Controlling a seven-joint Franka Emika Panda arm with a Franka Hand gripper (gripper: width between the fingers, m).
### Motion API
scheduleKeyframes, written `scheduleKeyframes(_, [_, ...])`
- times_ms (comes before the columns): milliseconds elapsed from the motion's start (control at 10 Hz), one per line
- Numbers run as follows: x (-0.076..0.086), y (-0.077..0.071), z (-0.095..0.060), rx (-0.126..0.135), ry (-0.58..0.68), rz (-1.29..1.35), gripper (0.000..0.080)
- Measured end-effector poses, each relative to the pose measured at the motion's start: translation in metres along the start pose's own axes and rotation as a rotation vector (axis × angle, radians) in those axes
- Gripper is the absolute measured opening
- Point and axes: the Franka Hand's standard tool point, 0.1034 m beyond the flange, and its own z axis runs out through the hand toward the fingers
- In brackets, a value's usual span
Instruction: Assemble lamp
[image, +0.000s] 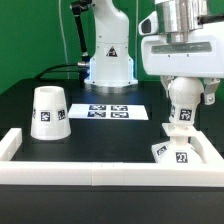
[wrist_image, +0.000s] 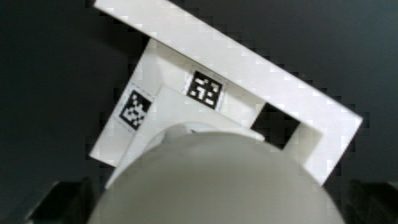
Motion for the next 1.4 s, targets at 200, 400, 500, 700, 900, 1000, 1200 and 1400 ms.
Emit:
scheduleKeyframes(200, [-0.001,-0.001,0.0,-0.005,0.007,-0.166,0.0699])
scheduleKeyframes(400, [-0.001,-0.001,0.0,-0.006,0.007,-0.296,0.0699])
scheduleKeyframes(500, [-0.001,-0.001,0.0,-0.007,0.007,-0.366,0.0699])
scheduleKeyframes(700, [-0.001,-0.002,-0.001,-0.039,0.035,-0.664,0.0699])
scheduleKeyframes(900, [-0.001,-0.004,-0.004,-0.057,0.044,-0.895,0.0699])
scheduleKeyframes(1000, [-0.001,-0.005,-0.007,-0.066,0.05,-0.977,0.0699])
scheduleKeyframes(1200, [-0.002,-0.008,-0.011,-0.08,0.059,-1.159,0.0699])
scheduleKeyframes(1400, [-0.001,-0.007,-0.01,-0.086,0.052,-1.279,0.0699])
